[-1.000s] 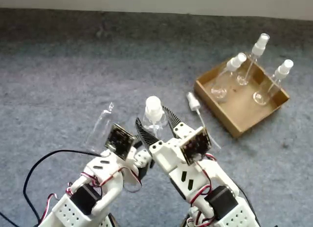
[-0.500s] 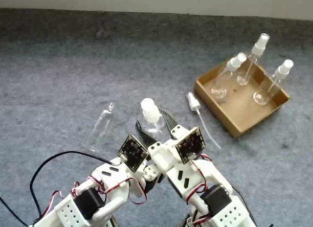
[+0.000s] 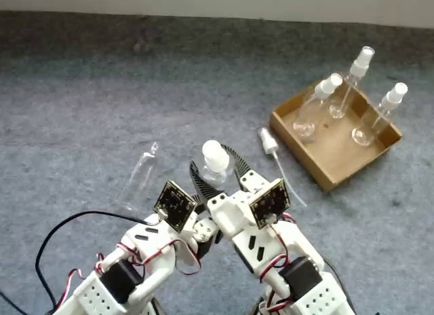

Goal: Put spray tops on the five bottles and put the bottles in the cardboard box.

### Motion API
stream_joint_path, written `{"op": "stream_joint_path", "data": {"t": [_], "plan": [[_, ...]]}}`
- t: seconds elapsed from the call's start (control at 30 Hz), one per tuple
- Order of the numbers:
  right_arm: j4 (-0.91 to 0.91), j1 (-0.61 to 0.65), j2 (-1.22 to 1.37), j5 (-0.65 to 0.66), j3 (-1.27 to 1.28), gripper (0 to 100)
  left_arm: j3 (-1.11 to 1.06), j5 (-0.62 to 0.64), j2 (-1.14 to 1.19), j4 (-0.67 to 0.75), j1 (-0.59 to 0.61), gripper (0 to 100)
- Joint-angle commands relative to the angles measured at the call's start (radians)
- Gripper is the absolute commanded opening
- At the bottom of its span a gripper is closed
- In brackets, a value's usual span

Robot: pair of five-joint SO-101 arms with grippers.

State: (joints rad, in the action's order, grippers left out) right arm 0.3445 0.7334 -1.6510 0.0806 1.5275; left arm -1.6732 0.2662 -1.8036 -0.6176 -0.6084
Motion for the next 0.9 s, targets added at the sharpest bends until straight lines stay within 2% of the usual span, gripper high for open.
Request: {"op": "stream_joint_path", "data": {"t": [0.0, 0.63, 0.87], "plan": [[0.008, 0.018, -0.002, 0.003, 0.004, 7.7, -0.021, 0.008, -0.012, 0.048, 0.124, 4], [0.008, 0.010, -0.002, 0.005, 0.001, 8.4, -0.021, 0.005, -0.012, 0.040, 0.114, 4], [0.008, 0.012, -0.002, 0.002, 0.005, 13.8, -0.021, 0.005, -0.012, 0.040, 0.116, 4]]}}
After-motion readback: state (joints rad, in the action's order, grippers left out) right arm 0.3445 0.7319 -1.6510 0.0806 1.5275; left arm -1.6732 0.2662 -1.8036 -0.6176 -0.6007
